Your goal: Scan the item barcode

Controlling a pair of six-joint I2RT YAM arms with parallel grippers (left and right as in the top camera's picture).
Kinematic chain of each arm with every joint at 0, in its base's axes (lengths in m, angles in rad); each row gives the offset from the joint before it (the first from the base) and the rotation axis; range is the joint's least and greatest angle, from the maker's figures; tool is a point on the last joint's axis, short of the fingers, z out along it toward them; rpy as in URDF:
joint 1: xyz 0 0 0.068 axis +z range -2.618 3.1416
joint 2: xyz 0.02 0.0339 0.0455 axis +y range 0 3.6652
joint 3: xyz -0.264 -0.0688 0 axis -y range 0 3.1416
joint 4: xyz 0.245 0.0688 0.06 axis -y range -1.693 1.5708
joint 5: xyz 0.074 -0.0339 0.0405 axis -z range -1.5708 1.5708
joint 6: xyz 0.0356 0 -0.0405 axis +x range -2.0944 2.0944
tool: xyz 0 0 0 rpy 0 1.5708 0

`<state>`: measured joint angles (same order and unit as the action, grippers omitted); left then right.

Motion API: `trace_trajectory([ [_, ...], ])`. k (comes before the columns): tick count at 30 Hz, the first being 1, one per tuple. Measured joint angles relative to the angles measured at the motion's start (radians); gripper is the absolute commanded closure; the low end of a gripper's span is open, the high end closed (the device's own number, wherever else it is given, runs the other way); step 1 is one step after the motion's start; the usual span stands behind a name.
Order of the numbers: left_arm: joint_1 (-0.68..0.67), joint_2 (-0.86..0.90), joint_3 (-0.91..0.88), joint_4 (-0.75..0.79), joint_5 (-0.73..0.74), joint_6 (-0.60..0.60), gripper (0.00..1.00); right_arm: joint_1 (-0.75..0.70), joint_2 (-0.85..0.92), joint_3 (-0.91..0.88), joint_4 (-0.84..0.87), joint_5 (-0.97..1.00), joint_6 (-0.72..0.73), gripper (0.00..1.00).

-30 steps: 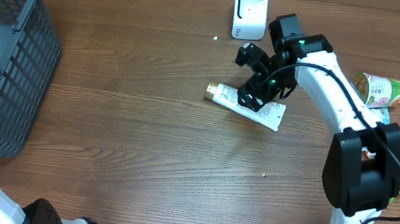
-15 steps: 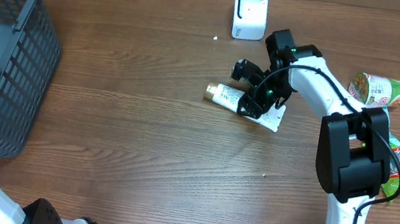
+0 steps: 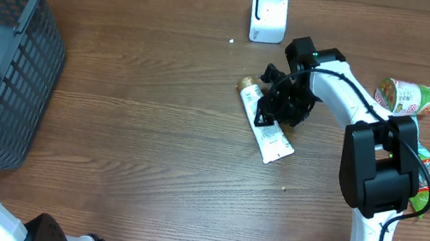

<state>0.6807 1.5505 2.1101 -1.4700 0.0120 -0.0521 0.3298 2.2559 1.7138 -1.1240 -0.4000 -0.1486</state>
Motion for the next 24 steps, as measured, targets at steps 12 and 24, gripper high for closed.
trace_trajectory([
  [12, 0.000, 0.000, 0.000, 0.000, 0.000, 0.000, 0.00, -0.002, 0.002, 0.000, 0.006, -0.049, 0.182, 0.51],
  [24, 0.000, 0.000, 0.000, 0.000, 0.000, 0.000, 0.00, 0.046, 0.008, 0.005, 0.174, -0.181, 0.224, 0.96],
])
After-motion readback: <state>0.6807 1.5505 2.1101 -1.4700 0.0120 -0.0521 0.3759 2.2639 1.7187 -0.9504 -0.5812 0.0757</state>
